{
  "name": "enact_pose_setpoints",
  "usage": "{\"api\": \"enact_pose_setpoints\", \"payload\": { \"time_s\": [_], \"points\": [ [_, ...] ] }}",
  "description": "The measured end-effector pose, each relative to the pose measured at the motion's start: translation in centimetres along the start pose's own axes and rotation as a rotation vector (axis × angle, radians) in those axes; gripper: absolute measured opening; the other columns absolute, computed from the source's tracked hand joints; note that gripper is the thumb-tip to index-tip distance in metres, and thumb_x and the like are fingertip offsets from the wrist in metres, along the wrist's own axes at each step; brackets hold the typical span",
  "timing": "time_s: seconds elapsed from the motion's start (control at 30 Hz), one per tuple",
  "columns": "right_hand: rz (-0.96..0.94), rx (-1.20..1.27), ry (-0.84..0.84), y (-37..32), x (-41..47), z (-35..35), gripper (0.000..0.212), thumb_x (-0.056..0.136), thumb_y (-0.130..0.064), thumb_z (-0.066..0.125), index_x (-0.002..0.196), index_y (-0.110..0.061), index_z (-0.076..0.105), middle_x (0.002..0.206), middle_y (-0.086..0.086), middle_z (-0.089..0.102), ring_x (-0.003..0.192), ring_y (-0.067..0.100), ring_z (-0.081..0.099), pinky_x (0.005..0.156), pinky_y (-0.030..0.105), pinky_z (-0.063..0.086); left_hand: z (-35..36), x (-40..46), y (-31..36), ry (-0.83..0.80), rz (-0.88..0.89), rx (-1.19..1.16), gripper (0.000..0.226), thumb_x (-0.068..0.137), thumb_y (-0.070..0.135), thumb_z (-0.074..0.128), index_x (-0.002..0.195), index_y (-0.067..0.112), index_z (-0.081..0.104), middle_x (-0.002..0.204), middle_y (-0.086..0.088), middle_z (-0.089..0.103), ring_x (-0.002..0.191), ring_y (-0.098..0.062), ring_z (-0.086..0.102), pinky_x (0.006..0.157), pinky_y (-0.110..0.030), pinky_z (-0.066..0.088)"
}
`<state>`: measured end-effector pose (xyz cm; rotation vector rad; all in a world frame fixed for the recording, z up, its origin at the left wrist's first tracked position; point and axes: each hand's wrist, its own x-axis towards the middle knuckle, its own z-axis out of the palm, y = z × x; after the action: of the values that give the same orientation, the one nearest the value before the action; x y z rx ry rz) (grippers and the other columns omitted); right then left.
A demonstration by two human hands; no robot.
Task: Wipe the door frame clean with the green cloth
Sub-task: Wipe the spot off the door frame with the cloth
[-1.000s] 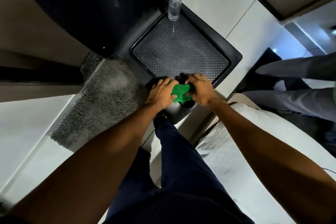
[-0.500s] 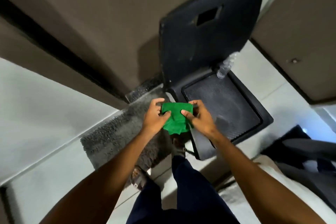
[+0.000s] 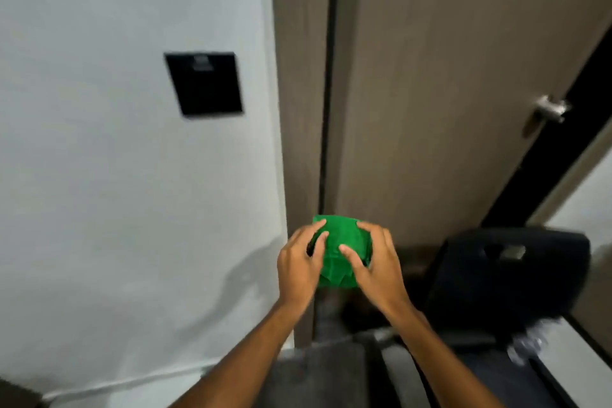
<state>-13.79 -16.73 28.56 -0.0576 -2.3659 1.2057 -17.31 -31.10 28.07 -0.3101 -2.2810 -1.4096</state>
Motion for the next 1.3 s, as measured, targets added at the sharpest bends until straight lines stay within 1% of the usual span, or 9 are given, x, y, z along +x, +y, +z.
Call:
{"api": "enact_pose_setpoints", "payload": {
  "time_s": [0.1,0.23,0.33,0.57,0.7,0.8,0.97,1.13,1.3],
  "points": [
    [-0.176,-0.008,0.088,-5.7,4.6,0.2,0.035,0.086,-0.017,0.069,0.119,-0.009,0.057,0.122,0.008,0.054,0.111,0.016,0.056,0.095,0.001,0.031,-3.7,5.3,2.8,0.139,0.226,0.147,0.029,0.090,0.017,0.067,0.118,0.019,0.071,0.115,-0.002,0.073,0.102,-0.016,0.069,0.088,-0.029,0.056],
    [-0.434,-0.044,0.223,-15.2,12.3,-1.7,0.037,0.088,-0.010,0.066,0.124,-0.006,0.059,0.141,0.017,0.046,0.123,0.027,0.054,0.100,0.023,0.043,-9.2,13.5,7.3,0.302,0.494,0.265,0.039,0.086,0.016,0.072,0.125,0.014,0.066,0.116,-0.007,0.073,0.104,-0.019,0.069,0.092,-0.026,0.052],
    [-0.611,-0.068,0.325,-20.8,16.9,-3.1,0.039,0.087,-0.004,0.065,0.126,-0.005,0.059,0.148,0.024,0.036,0.123,0.038,0.054,0.098,0.041,0.048,-12.0,18.5,10.9,0.420,0.606,0.312,0.046,0.087,0.019,0.070,0.131,0.012,0.060,0.119,-0.010,0.070,0.107,-0.022,0.067,0.094,-0.031,0.053],
    [-0.746,-0.294,0.621,-24.6,24.4,-5.5,0.047,0.085,0.000,0.066,0.130,-0.006,0.057,0.149,0.027,0.035,0.136,0.039,0.038,0.102,0.054,0.047,-12.6,26.0,17.5,0.487,0.752,0.395,0.047,0.088,0.024,0.068,0.133,0.012,0.058,0.121,-0.009,0.070,0.112,-0.025,0.063,0.094,-0.041,0.055],
    [-1.014,-0.568,0.619,-22.6,24.7,-4.4,0.046,0.097,0.002,0.026,0.130,-0.004,0.057,0.141,0.017,0.052,0.132,0.032,0.048,0.110,0.045,0.032,-16.0,29.6,17.4,0.704,0.700,0.329,0.043,0.096,0.035,0.049,0.135,0.018,0.055,0.138,-0.005,0.060,0.131,-0.023,0.050,0.109,-0.041,0.040],
    [-0.927,-0.516,0.553,-22.3,24.0,-3.2,0.050,0.090,-0.007,0.032,0.138,-0.004,0.047,0.148,0.011,0.041,0.138,0.028,0.041,0.119,0.042,0.018,-18.4,32.7,17.7,0.692,0.642,0.501,0.050,0.096,0.037,0.039,0.144,0.022,0.044,0.154,-0.008,0.042,0.145,-0.025,0.032,0.115,-0.046,0.027],
    [-0.696,-0.569,0.513,-23.6,24.5,-0.5,0.079,0.093,-0.064,0.024,0.151,-0.011,0.019,0.160,0.013,0.014,0.149,0.027,0.011,0.121,0.049,0.005,-18.1,35.6,15.6,0.679,0.605,0.866,0.060,0.099,0.045,0.024,0.155,0.026,0.012,0.166,-0.010,0.008,0.153,-0.024,0.004,0.123,-0.047,0.008],
    [-0.731,-0.667,0.682,-23.9,27.7,-1.0,0.074,0.093,-0.057,0.036,0.150,-0.012,0.020,0.157,0.012,0.022,0.146,0.024,0.016,0.119,0.049,0.008,-18.1,36.4,15.1,0.701,0.618,0.899,0.061,0.099,0.048,0.021,0.155,0.027,0.010,0.166,-0.008,0.005,0.153,-0.023,0.000,0.124,-0.045,0.003],
    [-0.675,-0.575,0.773,-28.0,29.7,-1.7,0.072,0.097,-0.054,0.029,0.153,-0.012,0.013,0.161,0.008,0.014,0.150,0.021,0.010,0.122,0.050,0.001,-18.0,36.2,15.0,0.707,0.627,0.908,0.061,0.099,0.048,0.021,0.155,0.026,0.010,0.166,-0.009,0.006,0.153,-0.024,0.001,0.124,-0.047,0.006]
  ]
}}
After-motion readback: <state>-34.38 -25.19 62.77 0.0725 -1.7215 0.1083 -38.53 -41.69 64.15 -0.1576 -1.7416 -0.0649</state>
